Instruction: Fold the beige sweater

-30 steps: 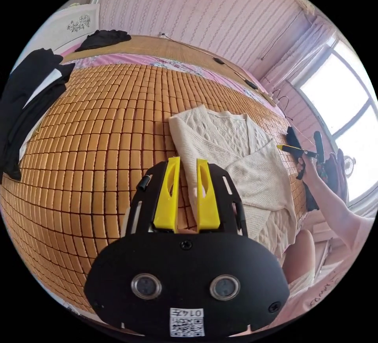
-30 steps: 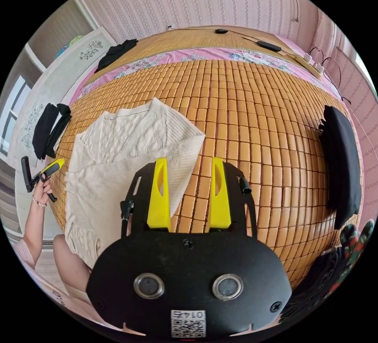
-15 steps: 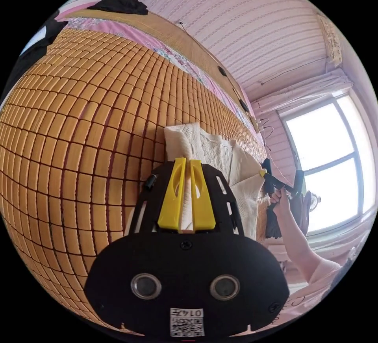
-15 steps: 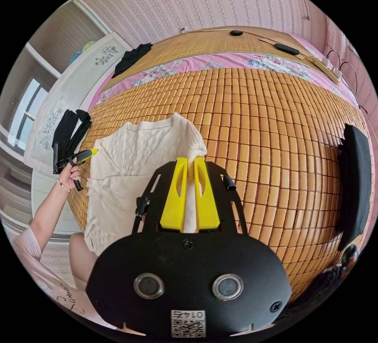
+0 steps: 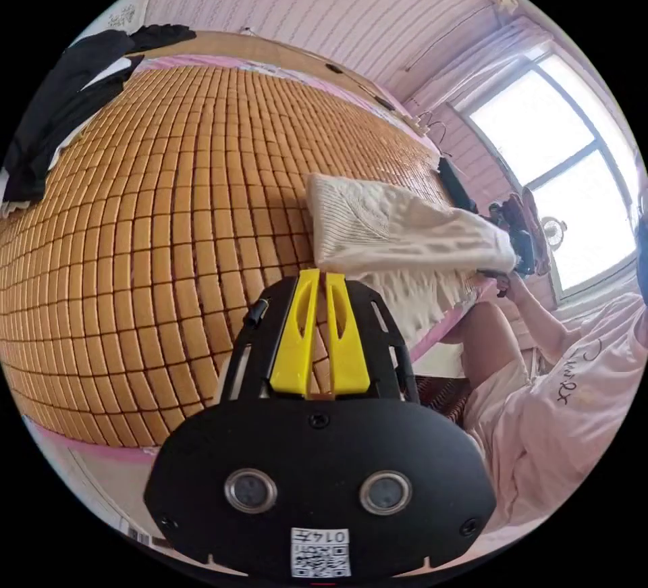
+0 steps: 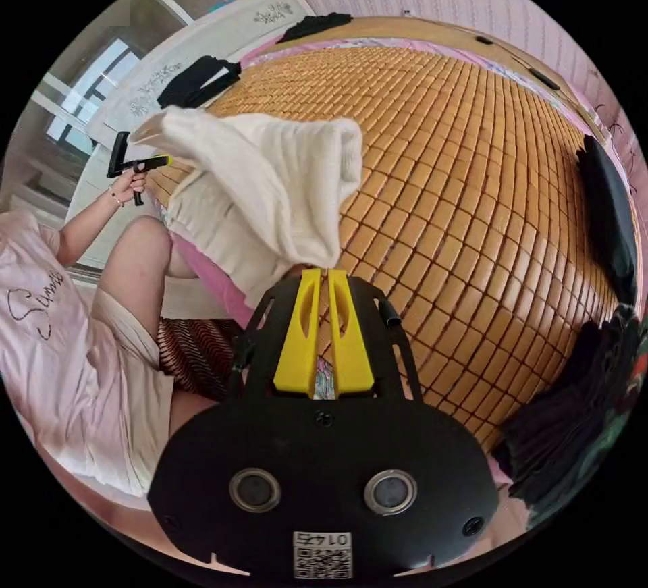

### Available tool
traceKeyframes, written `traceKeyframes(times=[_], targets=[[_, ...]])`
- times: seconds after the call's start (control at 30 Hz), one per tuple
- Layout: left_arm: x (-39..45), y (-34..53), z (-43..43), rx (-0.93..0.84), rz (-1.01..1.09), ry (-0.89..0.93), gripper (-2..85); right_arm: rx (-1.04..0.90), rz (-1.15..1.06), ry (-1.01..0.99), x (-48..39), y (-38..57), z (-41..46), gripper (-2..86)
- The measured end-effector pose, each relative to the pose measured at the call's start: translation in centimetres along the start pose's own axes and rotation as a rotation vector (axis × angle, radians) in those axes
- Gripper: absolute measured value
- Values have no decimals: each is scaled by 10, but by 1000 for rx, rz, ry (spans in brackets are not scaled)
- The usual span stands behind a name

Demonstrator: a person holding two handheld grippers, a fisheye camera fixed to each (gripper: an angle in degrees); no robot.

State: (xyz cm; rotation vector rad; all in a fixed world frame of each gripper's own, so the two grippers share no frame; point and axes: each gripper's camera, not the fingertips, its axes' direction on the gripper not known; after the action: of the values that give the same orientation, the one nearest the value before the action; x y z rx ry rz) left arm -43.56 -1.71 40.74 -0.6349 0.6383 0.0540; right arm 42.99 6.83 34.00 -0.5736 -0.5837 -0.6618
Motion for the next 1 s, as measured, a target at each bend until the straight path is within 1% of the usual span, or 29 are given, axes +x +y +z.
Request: traceKeyframes(times=[0.03, 0.1, 0.23, 0.3, 0.33, 0.37, 0.4, 0.43, 0.47, 0.53, 0.57, 0.6, 0.63, 0.73, 0.8, 0.87, 1.0], targets=[[2, 5, -2, 5, -4, -5, 0, -27, 24, 55, -3, 5, 7, 9], [17, 20, -10, 20, 8, -31, 4, 4, 49, 67, -8, 7, 6, 13], [56, 29, -8, 17, 82, -78, 26, 146, 182, -16, -21, 4, 1, 67], [76, 33, 5, 28, 107, -152, 52, 187, 266, -17, -23, 2, 9, 105], [78, 33, 9, 25, 95, -174, 58, 202, 325, -20, -21, -1, 18, 139], [79, 32, 18, 25, 53, -211, 69, 191, 387, -56, -17, -6, 29, 153], [80, 31, 26, 36, 30, -203, 69, 190, 406, -91, -15, -9, 35, 160], [81, 31, 30, 46, 29, -193, 69, 196, 436, -144, -13, -15, 44, 153], [85, 30, 40, 39, 52, -170, 64, 217, 445, -140, -14, -20, 45, 113], [86, 30, 62, -56, 72, -191, 58, 196, 422, -128, -19, -30, 44, 33], [85, 33, 74, -98, 84, -220, 56, 215, 406, -108, -22, -32, 40, 23], [83, 36, 74, -70, 85, -200, 53, 217, 406, -87, -22, -33, 38, 20], [81, 37, 75, -76, 73, -187, 51, 216, 413, -51, -21, -35, 37, 13], [73, 40, 77, -81, 20, -148, 33, 185, 431, -30, -14, -49, 50, 7], [72, 46, 80, -83, 30, -163, 12, 156, 427, -26, -17, -62, 60, 6], [74, 52, 83, -86, 36, -190, -2, 120, 392, 42, -32, -78, 69, 8], [74, 58, 94, -127, 36, -268, -7, 103, 358, 102, -52, -95, 80, 13]])
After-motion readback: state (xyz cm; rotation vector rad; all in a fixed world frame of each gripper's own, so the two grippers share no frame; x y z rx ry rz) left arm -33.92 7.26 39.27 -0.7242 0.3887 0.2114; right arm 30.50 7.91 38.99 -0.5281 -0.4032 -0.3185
